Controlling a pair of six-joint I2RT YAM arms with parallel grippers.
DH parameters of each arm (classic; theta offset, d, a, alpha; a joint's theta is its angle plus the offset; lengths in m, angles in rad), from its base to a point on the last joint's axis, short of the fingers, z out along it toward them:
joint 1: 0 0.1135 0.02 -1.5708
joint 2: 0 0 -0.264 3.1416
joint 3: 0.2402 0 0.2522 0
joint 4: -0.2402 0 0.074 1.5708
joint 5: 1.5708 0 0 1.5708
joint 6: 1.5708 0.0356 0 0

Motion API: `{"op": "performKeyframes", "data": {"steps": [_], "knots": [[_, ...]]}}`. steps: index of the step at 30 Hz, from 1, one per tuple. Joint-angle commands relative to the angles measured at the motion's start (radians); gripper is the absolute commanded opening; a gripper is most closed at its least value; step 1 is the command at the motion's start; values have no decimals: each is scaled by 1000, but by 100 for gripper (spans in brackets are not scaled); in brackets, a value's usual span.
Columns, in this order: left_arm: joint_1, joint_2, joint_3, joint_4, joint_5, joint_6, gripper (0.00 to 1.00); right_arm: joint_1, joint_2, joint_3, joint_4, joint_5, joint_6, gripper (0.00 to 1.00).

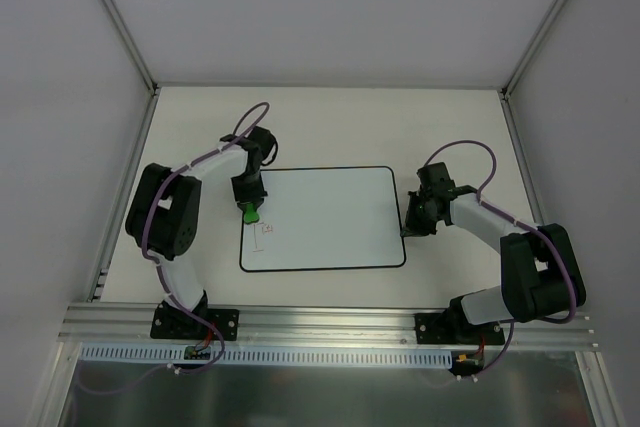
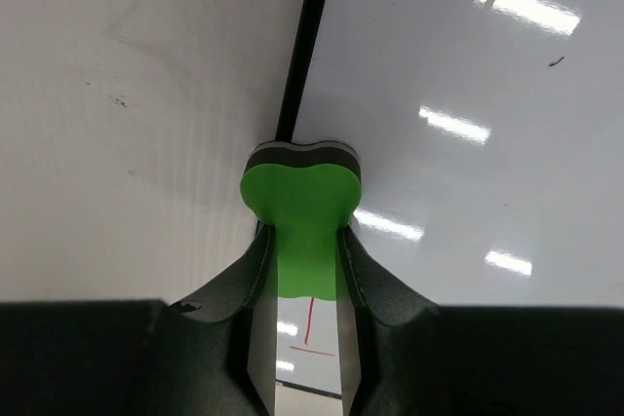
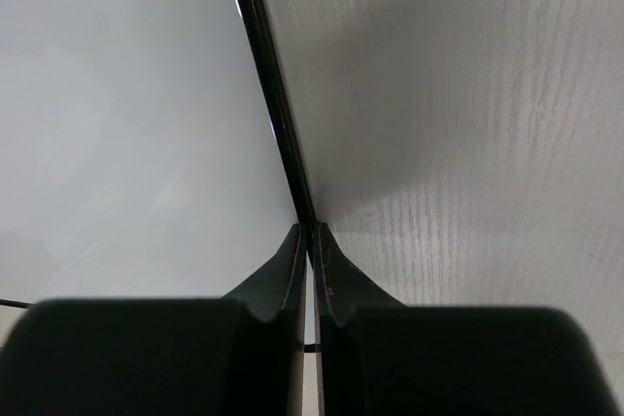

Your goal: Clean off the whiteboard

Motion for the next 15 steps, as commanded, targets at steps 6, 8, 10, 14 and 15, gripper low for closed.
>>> {"op": "performKeyframes", "data": {"steps": [6,8,10,14,15], "knots": [[-148,-68,-267,54,71,-57,0,2,22,-6,-25,47,-4,0],[-192,-82,-307,60,100,-77,0,1,22,-6,-25,47,-4,0],[-270,-85,-318,70,141,-86,0,2,23,-5,-25,49,-2,0],[-382,-63,-261,78,189,-102,0,1,26,-3,-23,50,-2,0],[-395,-57,-244,78,192,-102,0,1,25,-3,-25,49,-4,0]]}}
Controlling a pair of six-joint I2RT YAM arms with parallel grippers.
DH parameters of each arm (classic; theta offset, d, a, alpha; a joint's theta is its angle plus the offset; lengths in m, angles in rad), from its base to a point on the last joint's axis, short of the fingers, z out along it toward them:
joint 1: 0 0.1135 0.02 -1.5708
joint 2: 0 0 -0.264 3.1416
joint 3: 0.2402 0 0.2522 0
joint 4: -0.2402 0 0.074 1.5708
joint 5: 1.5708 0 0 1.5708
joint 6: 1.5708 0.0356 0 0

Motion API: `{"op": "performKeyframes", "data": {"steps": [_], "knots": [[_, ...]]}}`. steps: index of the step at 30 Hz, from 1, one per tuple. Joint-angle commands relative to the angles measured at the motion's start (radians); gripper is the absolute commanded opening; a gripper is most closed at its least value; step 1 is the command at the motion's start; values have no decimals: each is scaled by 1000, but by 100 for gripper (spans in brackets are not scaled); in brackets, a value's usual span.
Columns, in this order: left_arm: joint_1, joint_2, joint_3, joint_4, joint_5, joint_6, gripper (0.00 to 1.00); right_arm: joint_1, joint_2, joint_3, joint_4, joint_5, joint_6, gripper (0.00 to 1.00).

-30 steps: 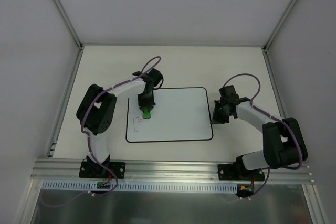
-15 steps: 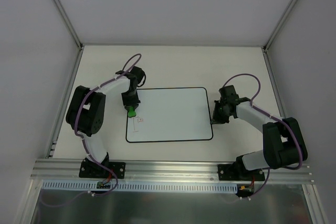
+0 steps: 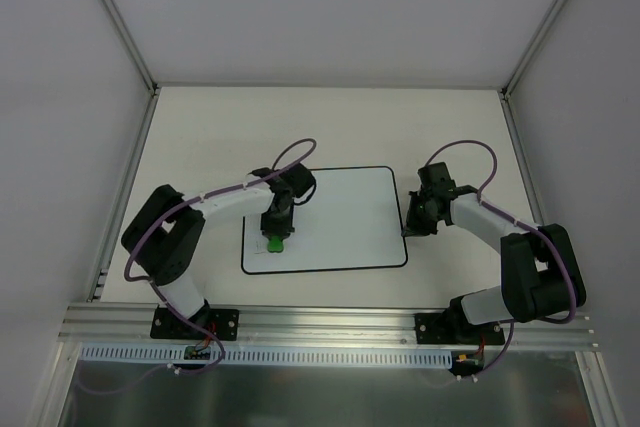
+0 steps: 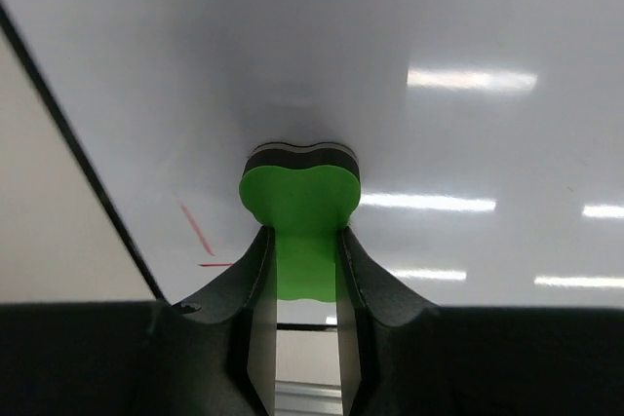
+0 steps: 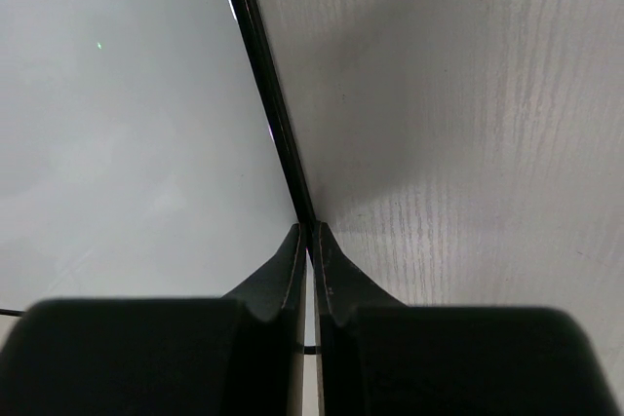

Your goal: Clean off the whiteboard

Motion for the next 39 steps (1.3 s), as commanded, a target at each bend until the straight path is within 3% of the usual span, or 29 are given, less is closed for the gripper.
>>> {"op": "performKeyframes", "data": {"steps": [1,6,15,21,29,39], "knots": [[-81,100,-14,-2,200,-58,0,1,23,-5,-23,36,-3,0],[-46,92,28,-5,154,-38,0,1,23,-5,-23,36,-3,0],[223,-18,-90,-3,47,-3,0,2,26,-3,-23,36,-3,0],[297,-38,-69,-5,19,37,0,1,26,0,-23,36,-6,0],[265,-52,-210,0,81,-6,0,1,25,-2,-23,39,-3,0],[25,-81,-294,0,173,-99,0,1,28,-2,-22,41,-2,0]]}}
